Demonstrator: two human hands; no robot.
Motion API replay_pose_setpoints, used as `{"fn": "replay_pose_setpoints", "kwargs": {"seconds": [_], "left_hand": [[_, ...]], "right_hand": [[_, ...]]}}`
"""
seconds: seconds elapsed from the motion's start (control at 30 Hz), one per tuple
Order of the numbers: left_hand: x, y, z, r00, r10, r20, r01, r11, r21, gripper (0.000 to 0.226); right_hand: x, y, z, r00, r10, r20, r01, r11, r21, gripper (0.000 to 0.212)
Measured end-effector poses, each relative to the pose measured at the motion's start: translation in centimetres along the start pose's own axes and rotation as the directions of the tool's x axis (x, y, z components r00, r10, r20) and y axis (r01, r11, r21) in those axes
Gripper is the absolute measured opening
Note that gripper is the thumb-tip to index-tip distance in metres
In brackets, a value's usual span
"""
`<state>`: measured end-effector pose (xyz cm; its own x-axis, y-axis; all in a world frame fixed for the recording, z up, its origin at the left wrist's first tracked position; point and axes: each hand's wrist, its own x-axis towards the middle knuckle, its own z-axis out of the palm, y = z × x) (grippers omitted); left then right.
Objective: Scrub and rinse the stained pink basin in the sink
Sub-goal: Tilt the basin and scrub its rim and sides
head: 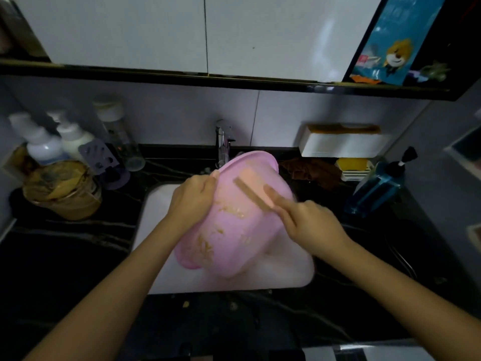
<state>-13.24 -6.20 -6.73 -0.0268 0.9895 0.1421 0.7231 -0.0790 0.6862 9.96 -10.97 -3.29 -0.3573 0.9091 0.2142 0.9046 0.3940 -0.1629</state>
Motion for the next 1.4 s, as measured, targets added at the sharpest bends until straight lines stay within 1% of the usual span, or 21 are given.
{"fn": "replay_pose_setpoints", "kwargs": {"seconds": [0.03,0.07,0.1,0.13,0.2,0.27,0.3,0.37,0.43,0.57,0.6,0.67,0.73,0.77,0.87,0.93,1.0,1.03,1.1,1.23,1.4], "left_hand": [[0.0,0.4,0.1,1.0,0.003,0.013,-0.003,1.0,0.0,0.052],[0.0,0.8,0.2,1.0,0.01,0.022,-0.01,1.0,0.007,0.052],[0.1,1.1,0.4,1.0,0.011,0.023,-0.011,1.0,0.013,0.052],[0.2,1.2,0.5,1.0,0.007,0.031,-0.007,1.0,0.019,0.052],[0.4,0.6,0.4,1.0,-0.001,0.03,0.0,1.0,0.017,0.052],[0.3,0.0,0.0,1.0,0.0,0.013,-0.001,1.0,0.013,0.052],[0.2,-0.1,0.0,1.0,0.003,0.005,-0.004,1.0,0.013,0.052],[0.1,0.3,0.2,1.0,0.009,0.011,-0.01,1.0,0.016,0.052],[-0.2,0.6,0.6,1.0,0.005,0.017,-0.005,1.0,0.017,0.052],[-0.8,0.3,0.3,1.0,-0.001,0.025,0.001,1.0,0.008,0.054],[-0.9,0.4,0.1,0.999,-0.007,0.038,0.007,1.0,0.001,0.054],[-0.8,0.8,0.3,0.998,-0.018,0.055,0.02,0.999,-0.028,0.054],[-0.8,1.2,0.6,0.998,-0.012,0.064,0.013,1.0,-0.028,0.052],[-0.9,1.4,0.9,0.998,-0.006,0.068,0.008,1.0,-0.028,0.051],[-0.6,0.8,0.5,0.998,-0.014,0.068,0.016,1.0,-0.019,0.051],[-0.1,0.4,0.3,0.996,-0.036,0.077,0.037,0.999,-0.011,0.053],[0.2,0.8,0.6,0.989,-0.026,0.144,0.027,1.0,-0.007,0.059],[0.5,0.9,0.6,0.985,0.004,0.171,-0.006,1.0,0.012,0.062],[0.5,1.2,0.6,0.978,0.055,0.2,-0.066,0.996,0.051,0.054],[-2.3,-1.3,0.0,0.984,0.141,0.107,-0.14,0.99,-0.013,0.043],[-8.1,-8.5,1.5,0.993,-0.091,0.073,0.105,0.971,-0.217,0.041]], "right_hand": [[0.7,0.5,-0.1,0.986,0.145,0.077,-0.149,0.988,0.04,0.047],[1.1,0.5,0.3,0.975,0.197,0.102,-0.203,0.978,0.049,0.048],[1.2,-0.1,0.5,0.983,0.167,0.074,-0.168,0.986,0.017,0.049],[0.6,-0.8,1.4,0.998,0.051,0.035,-0.049,0.998,-0.042,0.048],[-2.6,-2.0,2.0,0.991,-0.102,0.092,0.109,0.991,-0.08,0.049],[-2.9,-0.3,1.0,0.989,-0.113,0.097,0.123,0.987,-0.101,0.05],[-1.9,0.9,0.4,0.998,-0.011,0.067,0.016,0.997,-0.07,0.049],[-0.2,2.3,0.0,0.968,0.216,0.13,-0.224,0.973,0.052,0.05],[-0.2,-0.2,1.2,0.962,0.263,0.079,-0.273,0.947,0.172,0.052],[-5.1,-4.6,4.7,0.996,-0.024,0.083,0.009,0.984,0.177,0.055],[-4.6,-3.6,4.4,1.0,-0.026,0.005,0.026,0.993,0.117,0.054],[-2.5,-1.0,3.0,0.984,0.161,-0.079,-0.153,0.983,0.102,0.049],[-1.5,-0.6,2.3,0.937,0.35,0.005,-0.344,0.917,0.203,0.051],[-1.8,-1.0,2.3,0.926,0.378,-0.006,-0.364,0.896,0.253,0.053],[-5.1,-3.5,3.2,0.981,0.189,0.047,-0.194,0.973,0.127,0.054],[-5.0,-3.7,2.4,0.993,0.114,0.021,-0.113,0.992,-0.048,0.053],[-3.3,-3.8,1.1,0.992,0.117,0.048,-0.114,0.992,-0.062,0.052],[-2.5,-4.3,1.1,0.979,0.154,0.133,-0.154,0.988,-0.012,0.054],[-1.7,-5.2,0.8,0.963,0.173,0.205,-0.174,0.985,-0.016,0.055],[-1.2,-5.0,0.6,0.964,0.199,0.175,-0.198,0.98,-0.027,0.054],[0.6,-3.3,0.0,0.968,0.197,0.154,-0.195,0.98,-0.027,0.053]]}}
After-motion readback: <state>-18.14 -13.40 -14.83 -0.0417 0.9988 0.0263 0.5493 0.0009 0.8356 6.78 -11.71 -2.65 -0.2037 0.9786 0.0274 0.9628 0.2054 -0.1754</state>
